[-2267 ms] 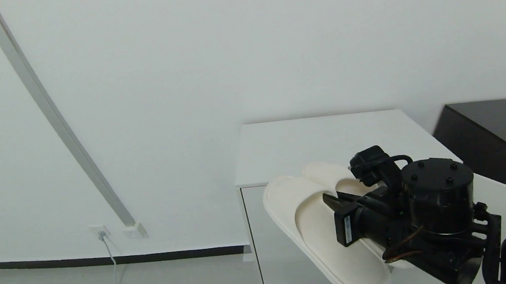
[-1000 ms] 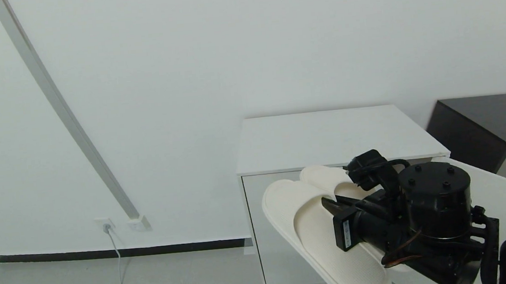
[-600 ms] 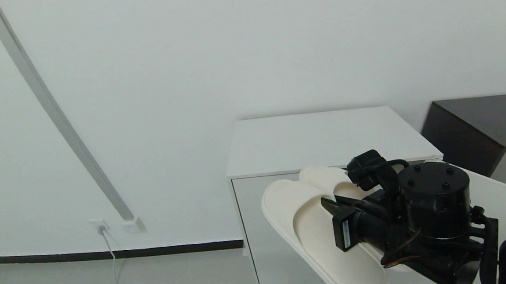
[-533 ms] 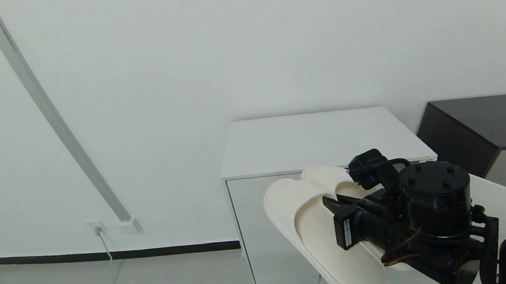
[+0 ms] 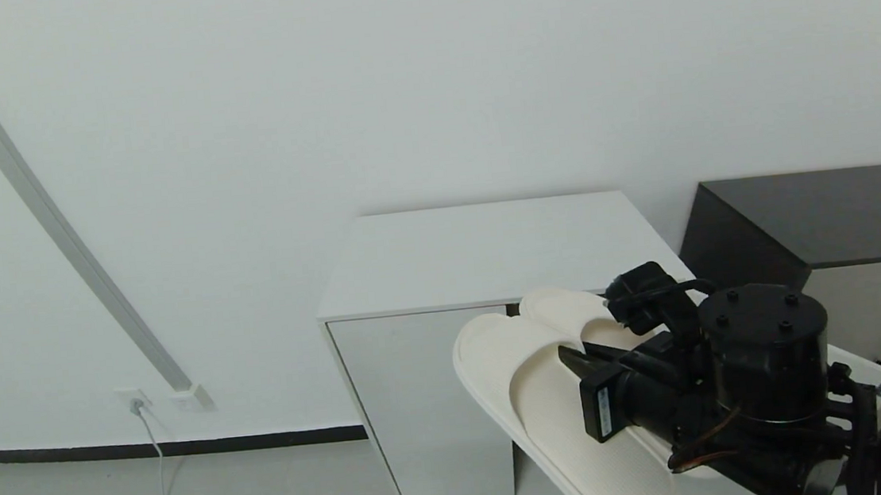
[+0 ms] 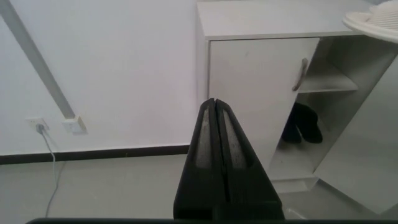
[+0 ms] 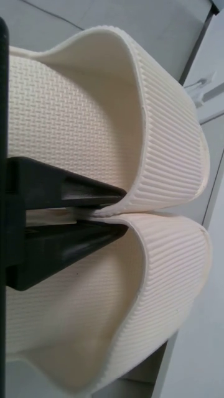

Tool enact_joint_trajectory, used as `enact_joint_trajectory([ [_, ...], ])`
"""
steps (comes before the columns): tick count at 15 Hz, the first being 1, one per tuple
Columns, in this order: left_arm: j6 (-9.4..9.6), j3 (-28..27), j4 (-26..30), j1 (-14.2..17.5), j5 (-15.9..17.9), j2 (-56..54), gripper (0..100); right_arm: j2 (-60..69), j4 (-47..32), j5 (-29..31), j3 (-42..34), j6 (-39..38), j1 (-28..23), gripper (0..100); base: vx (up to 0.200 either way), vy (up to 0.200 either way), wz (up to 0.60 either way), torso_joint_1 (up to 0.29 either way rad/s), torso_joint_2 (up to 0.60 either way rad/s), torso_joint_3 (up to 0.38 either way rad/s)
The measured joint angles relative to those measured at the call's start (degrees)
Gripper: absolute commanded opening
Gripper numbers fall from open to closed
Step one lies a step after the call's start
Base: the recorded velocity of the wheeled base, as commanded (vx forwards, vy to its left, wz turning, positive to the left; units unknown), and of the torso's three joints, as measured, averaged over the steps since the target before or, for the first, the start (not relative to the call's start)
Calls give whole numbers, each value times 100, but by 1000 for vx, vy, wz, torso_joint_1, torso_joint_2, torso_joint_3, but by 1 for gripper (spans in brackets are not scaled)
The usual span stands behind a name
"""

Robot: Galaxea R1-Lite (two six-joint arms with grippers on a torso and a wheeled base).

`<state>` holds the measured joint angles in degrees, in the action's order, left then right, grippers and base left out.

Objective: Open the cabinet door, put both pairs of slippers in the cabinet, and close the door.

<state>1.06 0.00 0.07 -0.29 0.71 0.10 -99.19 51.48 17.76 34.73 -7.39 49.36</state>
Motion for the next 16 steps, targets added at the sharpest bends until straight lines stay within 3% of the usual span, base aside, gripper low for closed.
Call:
enact_joint_trajectory([
  [16,-62,0,-2,2,-2,0,0,-4,0,-2,-74,-9,-5,0,0,-13,0,0,0,0],
])
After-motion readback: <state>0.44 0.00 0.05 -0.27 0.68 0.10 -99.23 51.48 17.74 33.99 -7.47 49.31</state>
